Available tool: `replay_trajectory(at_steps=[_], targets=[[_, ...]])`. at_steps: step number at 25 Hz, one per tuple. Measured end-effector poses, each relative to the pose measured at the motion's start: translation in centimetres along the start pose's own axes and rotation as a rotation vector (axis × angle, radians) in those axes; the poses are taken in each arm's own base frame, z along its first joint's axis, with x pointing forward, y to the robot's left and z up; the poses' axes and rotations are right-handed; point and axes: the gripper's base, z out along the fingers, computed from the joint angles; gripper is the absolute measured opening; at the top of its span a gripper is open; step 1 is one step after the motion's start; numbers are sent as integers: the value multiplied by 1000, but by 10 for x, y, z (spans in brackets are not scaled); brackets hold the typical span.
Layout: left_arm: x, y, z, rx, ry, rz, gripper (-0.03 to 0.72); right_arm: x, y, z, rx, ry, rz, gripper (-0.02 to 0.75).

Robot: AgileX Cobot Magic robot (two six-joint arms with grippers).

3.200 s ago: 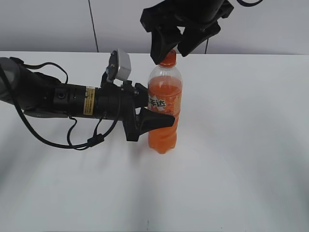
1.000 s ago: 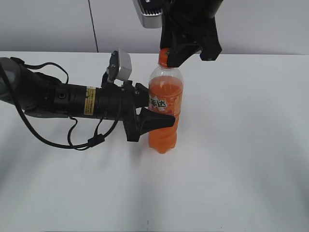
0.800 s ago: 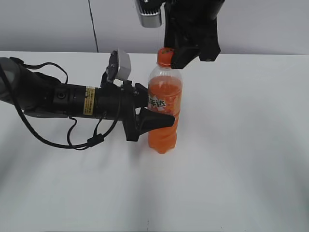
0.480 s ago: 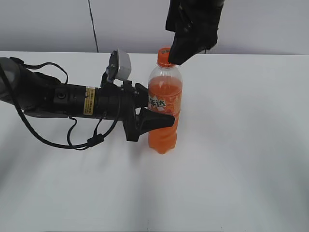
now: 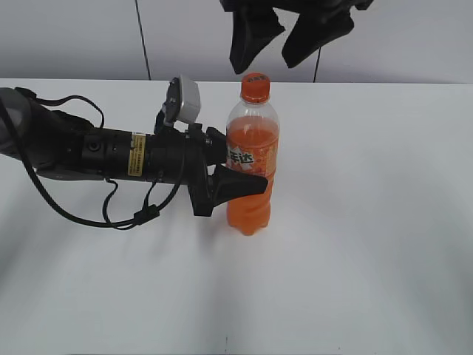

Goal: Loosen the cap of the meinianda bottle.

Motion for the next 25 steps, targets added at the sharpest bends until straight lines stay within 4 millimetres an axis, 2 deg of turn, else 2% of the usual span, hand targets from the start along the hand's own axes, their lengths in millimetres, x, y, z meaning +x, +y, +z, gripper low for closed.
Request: replay_trajectory(at_steps=[5, 18, 20, 24, 25], targets=[[0, 0, 0, 0, 0, 0, 429, 0, 0, 2, 1, 4, 96, 498], [0, 0, 0, 0, 0, 0, 429, -2, -5, 31, 10, 68, 115, 478], [0, 0, 0, 0, 0, 0, 429, -2, -5, 31, 10, 69, 116, 438], [0, 0, 0, 0, 0, -1, 429, -2, -4, 31, 7, 69, 118, 269], [0, 0, 0, 0, 0, -1, 429, -2, -4, 31, 7, 69, 118, 269]])
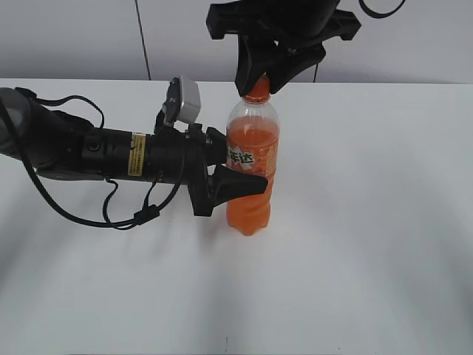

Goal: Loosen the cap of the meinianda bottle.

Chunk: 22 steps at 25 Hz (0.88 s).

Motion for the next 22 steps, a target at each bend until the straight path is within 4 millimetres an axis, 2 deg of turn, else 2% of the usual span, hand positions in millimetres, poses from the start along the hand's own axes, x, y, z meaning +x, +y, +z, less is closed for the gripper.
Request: replay_trajectory(at_steps=[5, 7, 9, 17, 22], targets=[[0, 0, 0, 0, 0, 0, 429, 0, 0, 0, -2, -1, -74, 269], [0, 0, 0, 0, 0, 0, 429, 0, 0, 0, -4, 0, -164, 269], [0, 0, 0, 1, -1, 0, 429, 0, 1, 0, -6, -1, -310, 269], [0, 0, 0, 2, 0, 4, 428, 0, -1, 0, 12, 4, -1131, 269], [0, 1, 0, -6, -1, 1, 428, 0, -4, 0, 49, 30, -1436, 269]])
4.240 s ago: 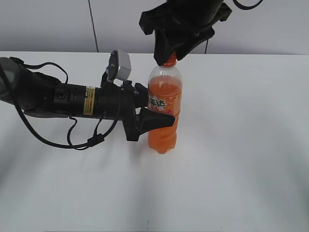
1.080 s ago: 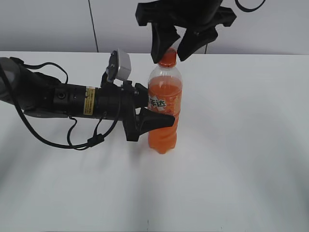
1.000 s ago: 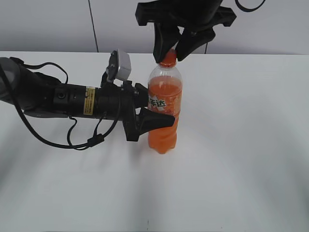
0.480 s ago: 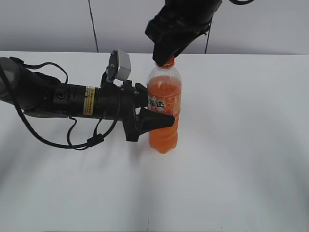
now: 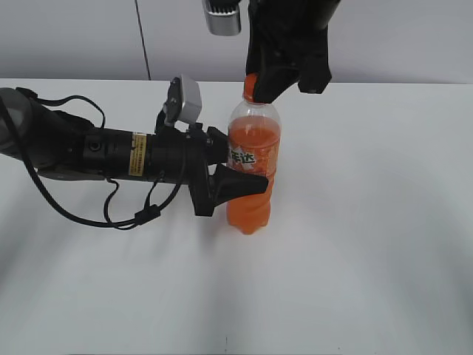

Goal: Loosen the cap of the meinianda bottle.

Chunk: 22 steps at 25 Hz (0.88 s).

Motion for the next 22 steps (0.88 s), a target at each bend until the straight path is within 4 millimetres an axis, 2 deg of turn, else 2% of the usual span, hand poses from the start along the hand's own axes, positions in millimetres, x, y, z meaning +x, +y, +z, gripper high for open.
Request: replay_trajectory(at_steps=[5, 8, 10, 12, 14, 17, 22], targets=[[0, 0, 0, -3, -1, -2, 428, 1, 0, 0, 4, 13, -68, 269], [0, 0, 0, -4, -2, -4, 428, 2, 0, 0, 5, 17, -11, 283], [0, 0, 0, 0, -2, -4, 428, 3, -1, 0, 13, 35, 41, 376], [0, 0, 0, 2, -1, -3, 428, 5, -2, 0, 20, 50, 61, 512], [0, 0, 0, 2, -1, -3, 428, 6, -2, 0, 20, 50, 72, 580], [0, 0, 0, 4, 0, -1, 428, 4, -1, -5, 26, 32, 81, 584], [0, 0, 0, 5, 0, -1, 428, -1, 5, -34, 70, -32, 172, 576]])
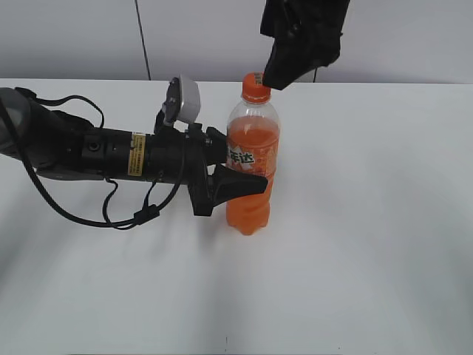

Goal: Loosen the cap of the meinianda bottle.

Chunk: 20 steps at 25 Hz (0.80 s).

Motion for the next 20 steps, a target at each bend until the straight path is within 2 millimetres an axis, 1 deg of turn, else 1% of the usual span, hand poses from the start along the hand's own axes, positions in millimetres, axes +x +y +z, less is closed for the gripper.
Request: replay_trajectory(at_steps=[3, 6, 11, 12, 15, 20], targets=[[0, 0, 0, 0, 0, 0, 428, -2, 3, -15, 15, -40, 184, 577], [0, 0, 0, 0, 0, 0, 428, -3, 4, -20, 12, -55, 443, 577], [0, 0, 0, 0, 0, 0, 428, -4, 4, -20, -9, -70, 1093, 577], [0, 0, 0, 0, 0, 0, 428, -4, 4, -20, -12, -70, 1180, 577], [0, 0, 0, 0, 0, 0, 428, -4, 4, -17, -20, -66, 1277, 577], [0, 0, 0, 0, 0, 0, 428, -3, 1, 3, -43, -16, 1310, 577]])
